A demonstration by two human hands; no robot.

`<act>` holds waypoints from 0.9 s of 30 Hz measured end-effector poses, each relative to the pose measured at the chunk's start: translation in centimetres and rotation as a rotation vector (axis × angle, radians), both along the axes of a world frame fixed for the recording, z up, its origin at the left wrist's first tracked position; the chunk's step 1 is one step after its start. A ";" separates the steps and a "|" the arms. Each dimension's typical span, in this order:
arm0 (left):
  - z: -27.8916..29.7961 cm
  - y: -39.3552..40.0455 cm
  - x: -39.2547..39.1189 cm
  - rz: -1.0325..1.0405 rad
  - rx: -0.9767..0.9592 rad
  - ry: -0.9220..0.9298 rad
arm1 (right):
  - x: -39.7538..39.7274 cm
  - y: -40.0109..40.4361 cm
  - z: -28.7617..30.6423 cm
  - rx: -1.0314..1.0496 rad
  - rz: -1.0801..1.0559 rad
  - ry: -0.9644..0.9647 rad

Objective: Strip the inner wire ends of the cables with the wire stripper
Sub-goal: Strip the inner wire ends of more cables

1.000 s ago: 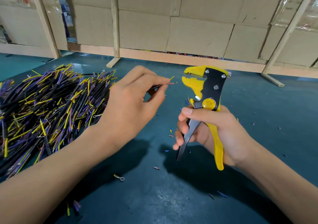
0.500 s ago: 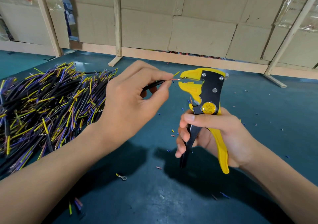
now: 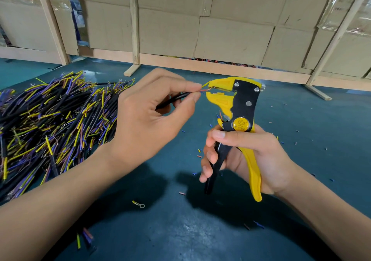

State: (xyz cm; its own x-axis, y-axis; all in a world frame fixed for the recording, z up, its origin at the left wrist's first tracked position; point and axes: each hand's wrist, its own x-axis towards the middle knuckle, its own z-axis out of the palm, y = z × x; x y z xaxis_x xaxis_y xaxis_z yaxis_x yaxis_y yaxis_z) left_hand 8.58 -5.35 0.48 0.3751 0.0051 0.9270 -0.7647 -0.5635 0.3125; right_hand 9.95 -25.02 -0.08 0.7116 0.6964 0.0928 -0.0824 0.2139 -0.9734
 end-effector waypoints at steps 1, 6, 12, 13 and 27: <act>0.0 0.0 0.0 -0.008 -0.008 -0.002 | 0.0 0.0 0.0 0.002 -0.004 0.003; 0.0 0.1 0.0 -0.007 0.037 -0.012 | 0.1 -0.1 -0.1 0.006 -0.007 0.008; 0.1 0.2 -0.1 0.101 0.071 -0.021 | 0.3 -0.2 -0.3 0.012 -0.002 -0.003; 0.1 0.3 -0.1 0.121 0.075 -0.028 | 0.3 -0.2 -0.3 0.014 -0.002 -0.007; 0.5 0.5 -0.3 0.100 0.106 -0.025 | 0.5 -0.1 -0.7 -0.004 -0.029 -0.060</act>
State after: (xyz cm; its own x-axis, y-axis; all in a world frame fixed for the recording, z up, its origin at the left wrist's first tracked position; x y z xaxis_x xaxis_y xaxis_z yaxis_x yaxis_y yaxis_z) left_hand 8.26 -4.87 0.95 0.3546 -0.0572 0.9333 -0.7102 -0.6657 0.2291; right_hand 10.40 -25.16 -0.76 0.7249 0.6758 0.1333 -0.0172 0.2111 -0.9773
